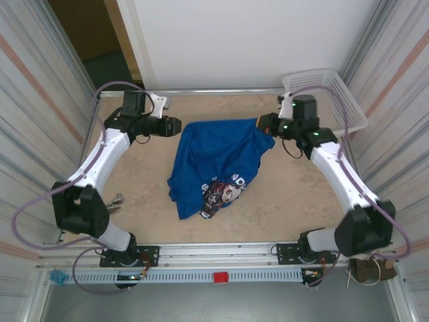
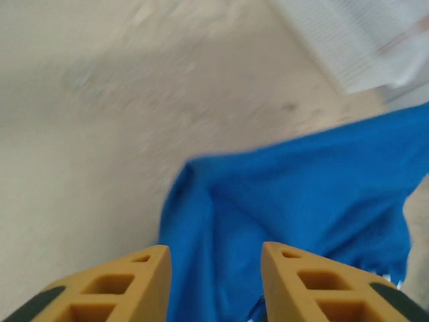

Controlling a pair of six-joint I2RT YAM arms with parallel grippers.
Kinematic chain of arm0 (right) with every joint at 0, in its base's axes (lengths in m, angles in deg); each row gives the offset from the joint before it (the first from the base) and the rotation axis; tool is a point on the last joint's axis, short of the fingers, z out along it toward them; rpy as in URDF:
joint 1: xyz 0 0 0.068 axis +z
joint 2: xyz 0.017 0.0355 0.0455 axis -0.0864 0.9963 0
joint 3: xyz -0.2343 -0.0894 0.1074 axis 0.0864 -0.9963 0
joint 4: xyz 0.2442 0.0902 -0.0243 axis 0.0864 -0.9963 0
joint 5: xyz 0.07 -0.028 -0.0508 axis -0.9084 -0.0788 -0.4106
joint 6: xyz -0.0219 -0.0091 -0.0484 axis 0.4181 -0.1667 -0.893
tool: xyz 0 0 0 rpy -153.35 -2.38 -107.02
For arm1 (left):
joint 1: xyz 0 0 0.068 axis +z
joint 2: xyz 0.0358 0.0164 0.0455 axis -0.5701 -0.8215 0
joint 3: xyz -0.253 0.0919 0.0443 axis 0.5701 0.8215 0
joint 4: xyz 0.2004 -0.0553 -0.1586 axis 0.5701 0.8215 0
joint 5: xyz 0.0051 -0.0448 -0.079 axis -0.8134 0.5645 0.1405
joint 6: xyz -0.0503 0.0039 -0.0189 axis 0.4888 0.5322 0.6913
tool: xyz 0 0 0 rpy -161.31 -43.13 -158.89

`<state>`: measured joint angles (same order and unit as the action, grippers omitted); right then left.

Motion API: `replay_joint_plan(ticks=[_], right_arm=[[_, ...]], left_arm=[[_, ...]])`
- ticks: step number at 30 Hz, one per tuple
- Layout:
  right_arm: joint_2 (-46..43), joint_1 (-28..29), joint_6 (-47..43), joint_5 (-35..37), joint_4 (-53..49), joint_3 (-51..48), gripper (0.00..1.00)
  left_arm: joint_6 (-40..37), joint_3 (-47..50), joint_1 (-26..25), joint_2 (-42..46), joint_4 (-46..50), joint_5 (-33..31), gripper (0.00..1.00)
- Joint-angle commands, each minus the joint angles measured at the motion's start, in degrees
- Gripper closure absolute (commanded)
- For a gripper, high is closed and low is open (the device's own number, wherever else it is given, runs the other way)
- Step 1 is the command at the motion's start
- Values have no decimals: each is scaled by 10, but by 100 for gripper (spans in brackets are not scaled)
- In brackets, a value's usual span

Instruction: Fold the inside-out t-shirt

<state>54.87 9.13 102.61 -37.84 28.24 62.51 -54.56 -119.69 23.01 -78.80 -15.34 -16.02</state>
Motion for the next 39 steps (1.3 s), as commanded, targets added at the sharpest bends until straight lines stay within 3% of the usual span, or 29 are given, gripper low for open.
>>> replay_joint_plan(ticks=[1, 6, 9, 23, 25, 27, 28, 33, 39], right_arm=[[35, 30, 15, 18, 51, 1, 100], [55, 53, 4, 28, 50, 6, 100], [50, 54, 4, 28, 51, 3, 100], [-30, 59, 24, 38, 55, -46, 100], [-42, 59, 25, 39, 52, -51, 100], [-52, 57, 23, 44, 48, -57, 100], [-55, 56, 20, 48, 44, -61, 100], [-61, 33, 9, 60, 40, -91, 100], [-64, -1, 4, 70, 49, -111, 100]], left_arm=[[23, 41, -37, 37, -40, -88, 53], [15, 131, -176, 105, -108, -213, 45], [12, 171, -239, 101, -158, -269, 43], [26, 14, -301, -192, -207, -235, 41], [28, 2, -301, -217, -206, -237, 53], [29, -7, -298, -227, -200, -239, 88], [29, -8, -294, -223, -195, -240, 100], [29, 42, -260, -113, -206, -201, 100], [36, 93, -180, 35, -204, -101, 100]])
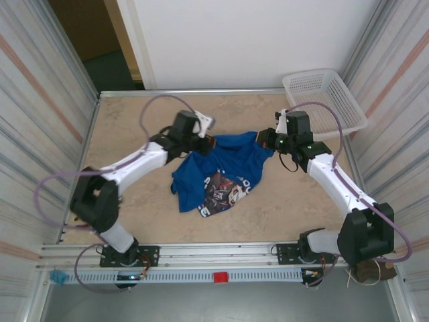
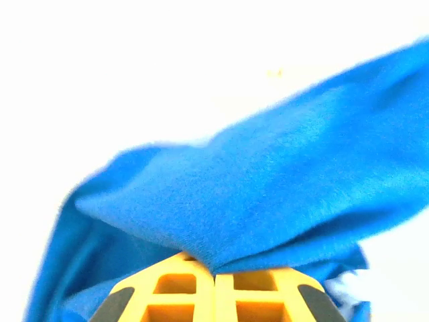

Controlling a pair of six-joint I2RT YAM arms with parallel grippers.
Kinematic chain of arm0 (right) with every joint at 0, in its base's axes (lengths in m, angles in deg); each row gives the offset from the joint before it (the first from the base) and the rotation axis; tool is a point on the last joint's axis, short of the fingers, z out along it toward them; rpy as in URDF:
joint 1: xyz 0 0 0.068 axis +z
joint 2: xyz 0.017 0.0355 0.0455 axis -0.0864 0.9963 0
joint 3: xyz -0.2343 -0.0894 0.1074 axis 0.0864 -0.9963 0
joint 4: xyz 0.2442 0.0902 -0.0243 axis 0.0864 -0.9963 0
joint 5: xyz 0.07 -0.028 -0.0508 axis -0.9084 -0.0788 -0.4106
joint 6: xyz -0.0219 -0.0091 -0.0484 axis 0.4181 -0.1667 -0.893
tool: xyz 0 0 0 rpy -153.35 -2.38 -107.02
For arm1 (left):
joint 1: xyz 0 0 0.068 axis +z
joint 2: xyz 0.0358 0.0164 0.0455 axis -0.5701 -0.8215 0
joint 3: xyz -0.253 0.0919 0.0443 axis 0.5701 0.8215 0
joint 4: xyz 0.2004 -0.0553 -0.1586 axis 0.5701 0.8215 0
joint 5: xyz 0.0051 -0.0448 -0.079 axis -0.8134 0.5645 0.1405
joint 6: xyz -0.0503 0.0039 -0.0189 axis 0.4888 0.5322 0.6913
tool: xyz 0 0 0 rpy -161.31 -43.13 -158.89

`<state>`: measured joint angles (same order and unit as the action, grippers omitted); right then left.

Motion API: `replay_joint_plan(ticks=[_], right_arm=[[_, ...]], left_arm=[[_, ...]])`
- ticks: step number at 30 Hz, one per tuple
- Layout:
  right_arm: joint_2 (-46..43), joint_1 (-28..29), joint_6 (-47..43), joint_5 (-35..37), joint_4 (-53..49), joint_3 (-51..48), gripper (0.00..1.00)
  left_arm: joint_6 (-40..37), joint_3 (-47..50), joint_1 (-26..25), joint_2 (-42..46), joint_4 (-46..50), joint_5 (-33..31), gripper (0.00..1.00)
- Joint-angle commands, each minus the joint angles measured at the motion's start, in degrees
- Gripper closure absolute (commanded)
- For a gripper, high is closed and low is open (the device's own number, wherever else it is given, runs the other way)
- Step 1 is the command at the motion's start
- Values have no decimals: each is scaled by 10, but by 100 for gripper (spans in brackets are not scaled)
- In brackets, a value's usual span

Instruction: Fold the inside-out t-shirt

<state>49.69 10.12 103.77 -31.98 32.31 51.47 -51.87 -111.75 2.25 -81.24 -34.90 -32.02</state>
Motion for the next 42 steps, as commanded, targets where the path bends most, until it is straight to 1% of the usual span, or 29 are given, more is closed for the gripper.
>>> replay_joint_plan(ticks=[1, 5, 8, 10, 11, 12, 13, 14, 15, 16, 22, 24, 26, 30, 31, 33, 35, 37, 38, 39, 40, 42], right_arm=[[-11, -16, -8, 12, 9, 3, 100], [1, -28, -10, -4, 3, 40, 100], [7, -29, -11, -12, -4, 67, 100], [11, -28, -13, -12, -8, 78, 100], [13, -27, -16, -7, -16, 83, 88], [13, -25, -21, 0, -22, 84, 62], [6, -21, -28, 8, -18, 78, 43], [-6, -15, -34, 12, -9, 64, 34], [-16, -12, -41, 12, 0, 52, 30], [-27, -4, -52, 10, 7, 39, 28], [-71, 46, -114, -38, 63, -46, 26], [-72, 72, -147, -40, 68, -55, 25], [-65, 104, -181, -24, 64, -50, 25], [-33, 145, -218, -2, 53, -20, 24], [-20, 152, -222, 9, 49, -9, 24], [6, 156, -226, 7, 47, 10, 24], [35, 159, -227, 14, 44, 31, 26], [63, 156, -230, 19, 49, 49, 32], [73, 155, -230, 16, 52, 56, 36], [84, 151, -230, 6, 53, 67, 46], [94, 146, -230, -11, 50, 78, 63], [99, 141, -235, -44, 38, 94, 90]], left_arm=[[11, 19, 42, 76, -10, 72, 100], [18, 18, 85, 110, -8, 112, 100], [13, 11, 95, 123, 1, 133, 100], [21, 15, 95, 130, -5, 164, 100], [32, 22, 94, 134, -13, 186, 100], [43, 30, 94, 137, -26, 204, 100], [54, 39, 92, 142, -39, 223, 100], [63, 49, 88, 147, -55, 237, 100], [70, 56, 85, 150, -64, 247, 100], [76, 62, 81, 154, -73, 260, 100], [86, 59, 69, 154, -82, 326, 100], [91, 54, 68, 150, -81, 346, 100], [95, 48, 67, 148, -82, 364, 100], [89, 33, 58, 148, -64, 369, 100], [91, 31, 55, 149, -63, 372, 100], [94, 26, 51, 151, -63, 375, 100], [98, 22, 44, 156, -65, 378, 100], [92, 13, 38, 162, -56, 381, 100], [86, 9, 36, 165, -47, 382, 100], [83, 6, 36, 168, -39, 386, 100], [79, 7, 36, 171, -31, 387, 100], [72, 12, 41, 179, -14, 359, 100]])
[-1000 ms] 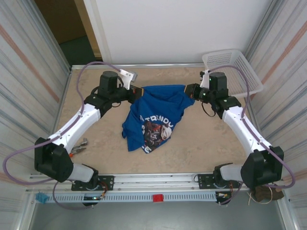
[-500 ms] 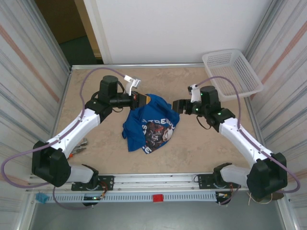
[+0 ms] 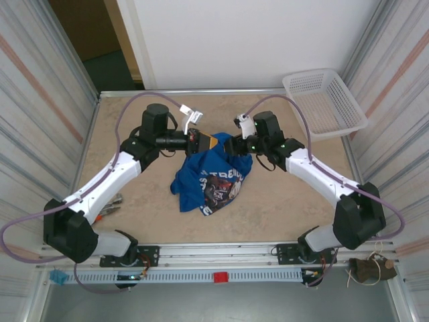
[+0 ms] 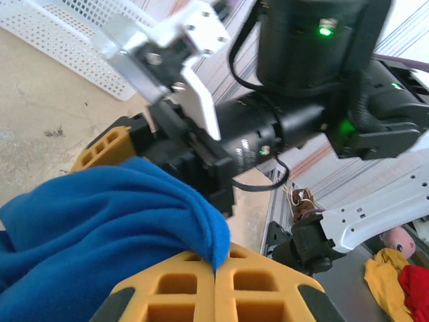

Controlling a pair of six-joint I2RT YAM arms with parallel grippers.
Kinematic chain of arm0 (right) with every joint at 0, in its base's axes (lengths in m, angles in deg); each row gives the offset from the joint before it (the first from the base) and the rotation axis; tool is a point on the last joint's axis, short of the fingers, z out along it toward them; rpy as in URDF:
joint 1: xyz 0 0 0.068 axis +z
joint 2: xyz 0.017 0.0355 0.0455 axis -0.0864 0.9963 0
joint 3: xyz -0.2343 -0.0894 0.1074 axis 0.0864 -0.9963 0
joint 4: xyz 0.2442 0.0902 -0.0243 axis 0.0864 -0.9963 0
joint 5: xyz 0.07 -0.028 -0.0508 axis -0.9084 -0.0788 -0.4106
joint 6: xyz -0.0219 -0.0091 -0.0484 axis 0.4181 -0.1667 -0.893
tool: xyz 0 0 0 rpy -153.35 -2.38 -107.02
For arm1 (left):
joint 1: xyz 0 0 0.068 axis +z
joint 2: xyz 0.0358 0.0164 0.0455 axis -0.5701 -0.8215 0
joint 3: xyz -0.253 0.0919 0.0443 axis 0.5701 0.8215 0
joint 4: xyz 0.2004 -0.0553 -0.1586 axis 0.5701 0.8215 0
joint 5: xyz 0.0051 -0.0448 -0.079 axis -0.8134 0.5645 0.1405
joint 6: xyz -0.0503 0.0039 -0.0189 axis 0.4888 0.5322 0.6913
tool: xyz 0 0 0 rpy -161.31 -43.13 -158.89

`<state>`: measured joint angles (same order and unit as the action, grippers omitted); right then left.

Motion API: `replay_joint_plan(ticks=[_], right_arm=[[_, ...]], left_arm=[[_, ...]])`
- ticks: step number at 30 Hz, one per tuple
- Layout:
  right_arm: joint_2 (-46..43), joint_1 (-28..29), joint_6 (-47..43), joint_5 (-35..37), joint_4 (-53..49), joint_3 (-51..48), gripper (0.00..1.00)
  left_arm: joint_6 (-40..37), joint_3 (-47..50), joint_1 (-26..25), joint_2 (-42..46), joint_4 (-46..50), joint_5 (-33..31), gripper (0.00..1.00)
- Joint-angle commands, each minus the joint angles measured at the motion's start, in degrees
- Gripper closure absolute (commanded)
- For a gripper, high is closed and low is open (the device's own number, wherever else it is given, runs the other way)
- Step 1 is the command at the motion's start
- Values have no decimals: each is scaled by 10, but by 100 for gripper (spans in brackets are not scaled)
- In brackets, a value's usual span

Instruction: Fold the inside-out t-shirt

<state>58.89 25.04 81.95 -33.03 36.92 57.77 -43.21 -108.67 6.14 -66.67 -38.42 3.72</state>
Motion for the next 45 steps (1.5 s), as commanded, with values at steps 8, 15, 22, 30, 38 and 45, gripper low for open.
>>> replay_joint_plan(ticks=[8, 15, 22, 30, 38, 45], right_arm=[[-76, -31, -30, -215, -80, 14, 100], [-154, -49, 52, -349, -9, -31, 100], [-165, -85, 83, -391, 17, -27, 100], [-146, -95, 91, -402, 24, -20, 100], [-140, -90, 100, -392, 32, -14, 100], [-126, -92, 96, -388, 34, -9, 100]], left_arm=[[50, 35, 93, 36, 4, -120, 100], [29, -10, 125, -55, 67, -173, 71], [54, 104, 84, 56, -3, -234, 45], [16, 157, -57, 107, -31, -373, 34], [-47, 83, -87, -22, -38, -414, 31], [-61, 32, -93, -99, -73, -350, 29]])
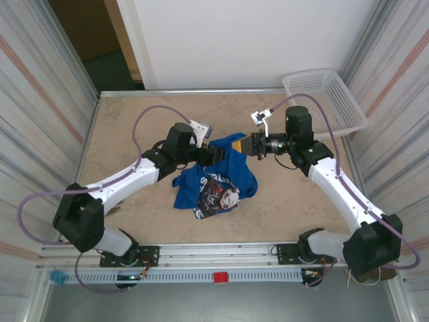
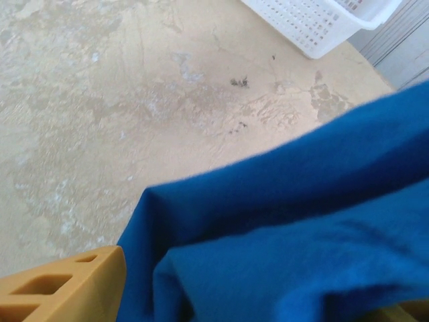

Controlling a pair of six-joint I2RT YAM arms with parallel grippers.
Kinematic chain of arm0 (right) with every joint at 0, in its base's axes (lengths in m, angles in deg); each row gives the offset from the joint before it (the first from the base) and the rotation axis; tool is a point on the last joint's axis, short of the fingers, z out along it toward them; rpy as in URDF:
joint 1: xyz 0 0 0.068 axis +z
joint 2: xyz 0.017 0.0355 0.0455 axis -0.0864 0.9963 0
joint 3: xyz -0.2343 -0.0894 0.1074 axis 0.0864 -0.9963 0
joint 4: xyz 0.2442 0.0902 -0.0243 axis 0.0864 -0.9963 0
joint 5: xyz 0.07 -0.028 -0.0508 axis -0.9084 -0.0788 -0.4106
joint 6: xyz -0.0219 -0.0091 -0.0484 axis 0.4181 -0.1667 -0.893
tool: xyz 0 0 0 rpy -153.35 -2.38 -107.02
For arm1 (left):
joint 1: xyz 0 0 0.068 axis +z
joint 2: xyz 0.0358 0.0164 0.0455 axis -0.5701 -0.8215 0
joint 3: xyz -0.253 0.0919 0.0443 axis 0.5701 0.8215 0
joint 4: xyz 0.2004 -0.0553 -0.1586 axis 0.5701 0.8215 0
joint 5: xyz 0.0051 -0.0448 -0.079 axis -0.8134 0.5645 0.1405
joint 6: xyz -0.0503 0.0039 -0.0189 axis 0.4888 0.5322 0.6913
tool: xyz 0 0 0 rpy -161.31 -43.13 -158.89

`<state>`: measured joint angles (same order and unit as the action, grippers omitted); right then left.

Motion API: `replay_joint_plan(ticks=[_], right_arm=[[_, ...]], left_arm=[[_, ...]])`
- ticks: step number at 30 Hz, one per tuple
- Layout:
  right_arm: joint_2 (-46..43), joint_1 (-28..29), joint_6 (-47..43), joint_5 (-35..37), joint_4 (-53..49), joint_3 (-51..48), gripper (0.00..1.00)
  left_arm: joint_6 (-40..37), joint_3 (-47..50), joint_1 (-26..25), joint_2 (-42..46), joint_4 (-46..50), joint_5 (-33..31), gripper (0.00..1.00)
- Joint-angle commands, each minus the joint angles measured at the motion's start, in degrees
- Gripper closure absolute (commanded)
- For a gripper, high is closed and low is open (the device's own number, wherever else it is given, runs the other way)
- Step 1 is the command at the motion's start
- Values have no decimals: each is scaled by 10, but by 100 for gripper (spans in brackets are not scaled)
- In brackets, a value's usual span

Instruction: Fold the inside-out t-shirt

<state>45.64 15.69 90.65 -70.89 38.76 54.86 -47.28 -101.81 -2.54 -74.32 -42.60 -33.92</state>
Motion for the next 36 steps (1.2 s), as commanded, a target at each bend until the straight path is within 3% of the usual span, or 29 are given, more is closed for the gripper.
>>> replay_joint_plan(ticks=[1, 2, 5, 6, 9, 11, 12, 13, 14, 15, 19, 25, 36], right_arm=[[10, -1, 8, -11, 16, 20, 100], [12, -6, 6, -11, 16, 19, 100], [24, -46, 8, -12, 30, 0, 100], [31, -63, 16, -13, 43, -9, 100], [80, -107, 33, 20, 67, -27, 100], [133, -119, 46, 103, 65, -19, 100], [161, -122, 57, 150, 49, -4, 91], [195, -123, 67, 186, 27, 20, 71], [220, -123, 77, 208, 12, 42, 57], [230, -120, 88, 222, 8, 52, 52], [155, -84, 116, 290, 1, 30, 47], [-1, 5, 99, 405, -19, -32, 39], [54, 54, 35, 275, 80, -11, 32]], left_arm=[[-20, -46, -6, -35, -34, 37, 32], [-22, -58, -4, -51, -35, 57, 43], [-18, -96, 19, -76, -10, 137, 95], [-10, -97, 32, -72, -11, 170, 100], [52, -80, 85, -44, -64, 322, 100], [119, -67, 115, -29, -126, 425, 100], [153, -58, 124, -25, -167, 459, 100], [200, -51, 131, -25, -221, 495, 100], [242, -45, 135, -28, -269, 521, 100], [278, -42, 136, -31, -309, 538, 100], [356, -29, 137, -34, -405, 549, 100], [380, -35, 137, -36, -431, 564, 100], [428, -53, 131, -31, -484, 580, 100]])
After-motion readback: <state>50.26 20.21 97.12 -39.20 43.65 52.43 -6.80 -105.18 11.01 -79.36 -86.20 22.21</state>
